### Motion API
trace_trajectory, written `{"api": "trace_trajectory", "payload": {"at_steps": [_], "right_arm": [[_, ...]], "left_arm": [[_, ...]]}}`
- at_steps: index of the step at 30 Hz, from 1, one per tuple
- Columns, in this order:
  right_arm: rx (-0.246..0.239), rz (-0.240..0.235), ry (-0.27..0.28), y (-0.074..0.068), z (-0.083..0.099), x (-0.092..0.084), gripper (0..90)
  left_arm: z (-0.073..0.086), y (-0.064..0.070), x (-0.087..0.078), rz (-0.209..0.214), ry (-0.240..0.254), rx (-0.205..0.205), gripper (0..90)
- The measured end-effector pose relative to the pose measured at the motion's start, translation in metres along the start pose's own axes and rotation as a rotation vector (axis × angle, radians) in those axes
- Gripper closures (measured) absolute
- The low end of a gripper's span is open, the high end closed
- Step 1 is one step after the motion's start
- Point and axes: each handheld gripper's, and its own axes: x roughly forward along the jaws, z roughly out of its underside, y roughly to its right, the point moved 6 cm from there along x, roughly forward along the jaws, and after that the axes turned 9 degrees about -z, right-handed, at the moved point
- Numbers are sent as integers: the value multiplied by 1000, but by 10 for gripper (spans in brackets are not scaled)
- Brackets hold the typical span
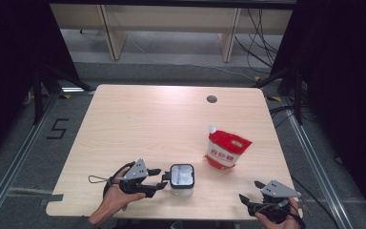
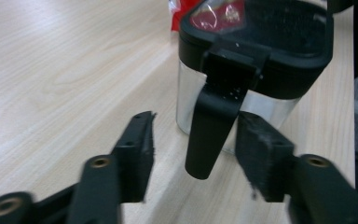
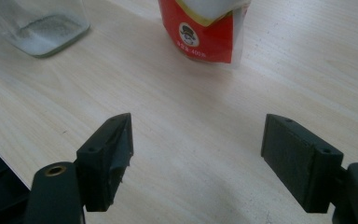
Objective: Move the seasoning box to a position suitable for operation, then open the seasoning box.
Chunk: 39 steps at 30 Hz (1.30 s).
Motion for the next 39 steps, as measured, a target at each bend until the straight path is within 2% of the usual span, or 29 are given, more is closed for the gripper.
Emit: {"api": "trace_trajectory", "payload": {"at_steps": [1,2,3,4,5,6,7,9,11,12,13,14,15,16,17,19,21,22,23,24,25,27,29,31,32,33,35,36,39], "right_arm": [[11,0,2,-1,0,0,260],[26,7,-4,-2,0,-1,260],[-9,9,1,0,-1,-1,260],[29,-2,-11,-3,0,0,260],[-3,1,-5,0,-1,1,260],[-2,2,0,0,-2,2,260],[-18,4,-4,0,-2,2,260],[15,-11,-17,-3,-3,3,260],[-4,-23,-18,-3,-4,6,260],[-27,-9,-8,-2,-5,7,260],[0,-24,-21,-4,-5,7,260],[5,-26,-20,-4,-5,8,260],[8,-19,-9,-4,-6,8,260],[-13,-26,-8,-2,-7,9,260],[-11,-26,-7,-2,-7,9,261],[-14,-27,-15,-3,-7,9,260],[-31,-20,-9,-2,-7,9,260],[-15,-23,-15,-4,-7,9,260],[-27,-20,-4,-3,-8,10,260],[-22,-25,-5,-4,-8,10,260],[-33,-23,-6,-3,-8,11,260],[-16,-25,-7,-5,-8,10,260],[-17,-25,-10,-6,-8,10,261],[-35,-30,-5,-5,-9,11,261],[-40,-31,-5,-5,-9,11,261],[-2,-35,-14,-7,-8,11,261],[-29,-26,-6,-5,-9,11,261],[-30,-25,-3,-5,-9,11,261],[-26,-29,0,-5,-9,10,261]], "left_arm": [[0,-2,-3,3,-2,7,364],[0,-1,-6,6,2,-10,332],[1,-2,-9,5,7,10,320],[2,-3,-12,0,-3,7,310],[2,-3,-14,-1,1,-16,292],[2,-5,-19,-6,-9,-19,278],[2,-4,-21,-7,-8,-44,265],[1,-5,-29,-21,-14,-65,255],[-2,-4,-35,-29,-1,-81,250],[-3,-6,-39,-38,-3,-69,249],[-5,-4,-40,-34,8,-94,248],[-7,-3,-43,-37,14,-103,247],[-8,-4,-44,-36,18,-85,247],[-9,-4,-45,-41,17,-87,247],[-11,-1,-44,-31,33,-124,247],[-15,0,-46,-30,40,-104,259],[-19,2,-47,-32,47,-129,296],[-21,2,-47,-32,53,-115,324],[-24,2,-49,-21,65,-96,360],[-27,3,-51,-19,86,-90,427],[-32,3,-52,-16,107,-66,495],[-37,2,-54,-26,130,-39,638],[-42,2,-54,-42,128,-21,742],[-47,4,-51,-61,131,-12,806],[-49,5,-47,-66,121,-1,827],[-49,6,-45,-68,115,8,852],[-50,10,-37,-69,99,8,874],[-51,9,-34,-64,93,26,881],[-50,9,-27,-60,83,25,888]]}}
